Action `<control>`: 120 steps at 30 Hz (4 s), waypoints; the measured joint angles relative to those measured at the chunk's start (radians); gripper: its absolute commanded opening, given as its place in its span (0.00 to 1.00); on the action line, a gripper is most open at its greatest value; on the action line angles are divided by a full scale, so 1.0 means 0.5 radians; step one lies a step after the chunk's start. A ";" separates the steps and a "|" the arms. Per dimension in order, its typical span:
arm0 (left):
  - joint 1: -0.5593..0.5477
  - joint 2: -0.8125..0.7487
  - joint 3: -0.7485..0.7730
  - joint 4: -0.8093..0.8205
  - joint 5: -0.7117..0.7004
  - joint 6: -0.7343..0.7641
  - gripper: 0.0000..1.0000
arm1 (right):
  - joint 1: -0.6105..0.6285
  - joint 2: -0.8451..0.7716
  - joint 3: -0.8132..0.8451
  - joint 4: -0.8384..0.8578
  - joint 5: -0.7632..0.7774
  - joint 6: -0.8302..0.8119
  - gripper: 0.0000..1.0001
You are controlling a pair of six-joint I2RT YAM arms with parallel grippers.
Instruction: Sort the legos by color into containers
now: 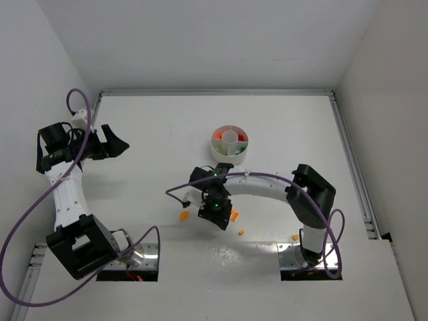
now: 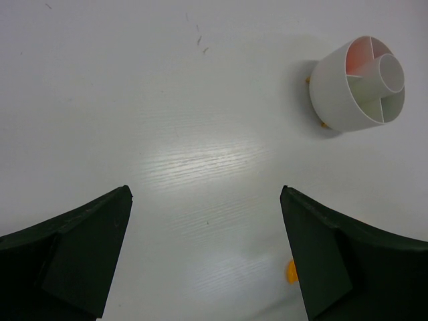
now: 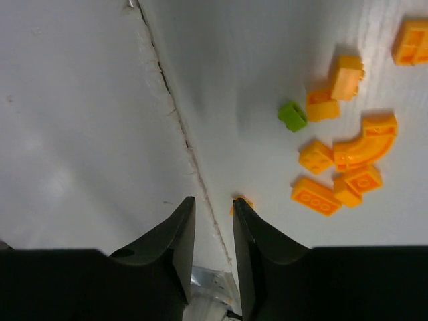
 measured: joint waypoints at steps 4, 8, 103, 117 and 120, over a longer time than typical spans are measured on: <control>0.000 -0.037 -0.001 -0.023 -0.008 0.036 0.99 | 0.079 0.073 0.000 0.035 0.047 0.046 0.34; 0.000 -0.106 -0.001 -0.056 -0.023 0.072 0.99 | 0.088 0.194 0.000 0.063 0.105 0.082 0.38; 0.000 -0.044 0.031 -0.140 -0.060 0.188 0.99 | 0.080 0.803 0.733 -0.162 0.658 0.587 0.40; 0.000 -0.044 0.031 -0.140 -0.060 0.194 0.99 | 0.081 0.880 0.843 -0.253 0.657 0.556 0.41; 0.000 -0.044 0.031 -0.140 -0.060 0.195 0.99 | 0.081 0.887 0.855 -0.262 0.656 0.549 0.40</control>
